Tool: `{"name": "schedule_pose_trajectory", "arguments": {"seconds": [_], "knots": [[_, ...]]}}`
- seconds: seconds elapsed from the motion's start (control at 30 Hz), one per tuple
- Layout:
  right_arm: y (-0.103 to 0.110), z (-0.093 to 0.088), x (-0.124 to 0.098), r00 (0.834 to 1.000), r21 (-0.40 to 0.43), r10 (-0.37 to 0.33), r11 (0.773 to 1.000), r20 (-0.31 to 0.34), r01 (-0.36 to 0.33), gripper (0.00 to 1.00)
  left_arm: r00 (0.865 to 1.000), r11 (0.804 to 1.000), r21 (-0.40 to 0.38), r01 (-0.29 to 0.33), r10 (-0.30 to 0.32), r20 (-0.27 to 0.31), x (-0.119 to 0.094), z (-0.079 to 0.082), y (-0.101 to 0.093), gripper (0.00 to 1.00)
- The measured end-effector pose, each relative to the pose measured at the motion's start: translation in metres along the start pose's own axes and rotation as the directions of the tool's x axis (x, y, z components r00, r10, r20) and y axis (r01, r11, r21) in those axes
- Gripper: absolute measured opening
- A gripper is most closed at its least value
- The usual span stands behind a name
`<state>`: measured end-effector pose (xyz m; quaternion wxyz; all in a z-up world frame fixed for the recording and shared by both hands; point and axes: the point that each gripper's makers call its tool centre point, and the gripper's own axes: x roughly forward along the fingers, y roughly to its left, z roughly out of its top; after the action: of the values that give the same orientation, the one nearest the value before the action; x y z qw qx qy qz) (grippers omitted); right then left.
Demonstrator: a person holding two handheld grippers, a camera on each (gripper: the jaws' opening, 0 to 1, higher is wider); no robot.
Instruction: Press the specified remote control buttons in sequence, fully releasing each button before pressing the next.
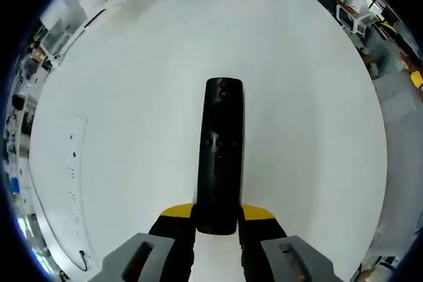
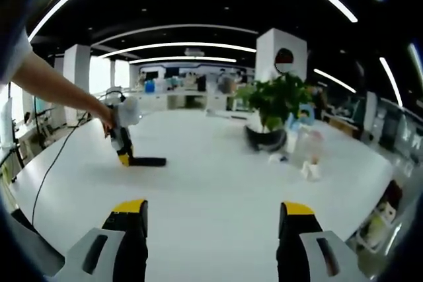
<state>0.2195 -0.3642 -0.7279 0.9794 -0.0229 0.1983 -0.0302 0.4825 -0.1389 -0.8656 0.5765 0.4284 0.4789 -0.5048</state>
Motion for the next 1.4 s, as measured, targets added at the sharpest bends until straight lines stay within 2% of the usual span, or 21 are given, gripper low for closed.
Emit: {"name": "schedule_pose_trajectory", "arguments": {"seconds": [0.07,0.13,0.2,0.23,0.4,0.43,0.57,0.67,0.7,0.8,0.83,0.87,0.93,0.97,1.0,1.03,1.07,1.17,1.2,1.27,1.4], "knots": [[0.000,0.000,0.000,1.000,-0.002,0.002,1.000,-0.002,-0.002,0.80,1.000,0.999,-0.023,-0.026,0.026,0.004,-0.001,-0.001,0.002,0.27],[0.001,0.000,0.000,1.000,-0.004,0.004,1.000,0.000,-0.004,0.80,0.995,0.993,-0.073,-0.092,0.094,0.028,-0.003,-0.002,0.012,0.34],[0.001,0.002,0.000,1.000,0.001,0.007,1.000,0.010,-0.007,0.81,0.995,0.990,-0.126,-0.062,0.071,0.064,-0.002,-0.003,0.005,0.32],[0.001,0.002,0.000,1.000,0.002,0.006,1.000,0.011,-0.006,0.81,0.993,0.986,-0.149,-0.078,0.089,0.074,-0.003,-0.004,0.008,0.33],[0.001,0.004,-0.002,1.000,0.006,0.006,1.000,0.023,-0.006,0.81,0.967,0.952,-0.263,-0.158,0.203,0.152,-0.008,-0.010,0.015,0.40],[0.001,0.004,-0.002,1.000,0.008,0.007,1.000,0.024,-0.008,0.81,0.962,0.932,-0.321,-0.168,0.227,0.155,-0.009,-0.013,0.017,0.43],[0.001,0.006,-0.002,0.999,0.008,0.009,1.000,0.031,-0.010,0.81,0.942,0.907,-0.381,-0.177,0.268,0.201,-0.011,-0.017,0.019,0.49],[0.001,0.006,-0.003,0.999,0.010,0.009,1.000,0.035,-0.009,0.82,0.923,0.878,-0.442,-0.182,0.308,0.230,-0.012,-0.023,0.020,0.55],[0.001,0.006,-0.003,0.999,0.010,0.008,1.000,0.035,-0.009,0.82,0.924,0.879,-0.445,-0.175,0.302,0.234,-0.012,-0.025,0.019,0.59],[0.001,0.007,-0.003,0.999,0.011,0.010,1.000,0.041,-0.011,0.82,0.917,0.851,-0.508,-0.134,0.300,0.262,-0.013,-0.030,0.012,0.69],[0.001,0.007,-0.003,0.999,0.012,0.013,1.000,0.042,-0.013,0.82,0.895,0.839,-0.531,-0.119,0.323,0.309,-0.017,-0.027,0.011,0.68],[0.002,0.007,-0.003,0.999,0.013,0.015,1.000,0.043,-0.015,0.82,0.884,0.826,-0.552,-0.113,0.337,0.324,-0.019,-0.029,0.011,0.68],[0.001,0.009,-0.004,0.999,0.015,0.012,1.000,0.052,-0.012,0.82,0.847,0.782,-0.621,-0.053,0.365,0.387,-0.027,-0.027,0.007,0.73],[0.001,0.009,-0.004,0.998,0.018,0.012,1.000,0.054,-0.013,0.82,0.836,0.765,-0.644,-0.024,0.369,0.407,-0.031,-0.027,0.003,0.75],[0.001,0.009,-0.005,0.998,0.022,0.013,1.000,0.055,-0.014,0.82,0.803,0.740,-0.673,0.018,0.390,0.450,-0.037,-0.025,0.000,0.79],[0.001,0.009,-0.005,0.998,0.022,0.014,1.000,0.056,-0.015,0.82,0.778,0.729,-0.682,0.050,0.400,0.485,-0.042,-0.022,-0.004,0.82],[0.001,0.010,-0.005,0.998,0.022,0.014,1.000,0.057,-0.015,0.82,0.761,0.719,-0.690,0.082,0.402,0.509,-0.047,-0.021,-0.010,0.85],[0.003,0.010,-0.005,0.998,0.023,0.021,0.999,0.059,-0.022,0.82,0.691,0.692,-0.710,0.132,0.449,0.566,-0.065,-0.024,-0.021,0.88],[0.003,0.009,-0.005,0.998,0.022,0.022,0.999,0.058,-0.023,0.82,0.678,0.674,-0.725,0.138,0.470,0.566,-0.070,-0.027,-0.025,0.88],[0.004,0.010,-0.005,0.998,0.022,0.025,0.999,0.060,-0.027,0.82,0.639,0.664,-0.730,0.163,0.492,0.591,-0.082,-0.029,-0.036,0.87],[0.005,0.011,-0.005,0.997,0.024,0.031,0.999,0.064,-0.033,0.82,0.606,0.654,-0.727,0.207,0.498,0.620,-0.093,-0.036,-0.060,0.83]]}}
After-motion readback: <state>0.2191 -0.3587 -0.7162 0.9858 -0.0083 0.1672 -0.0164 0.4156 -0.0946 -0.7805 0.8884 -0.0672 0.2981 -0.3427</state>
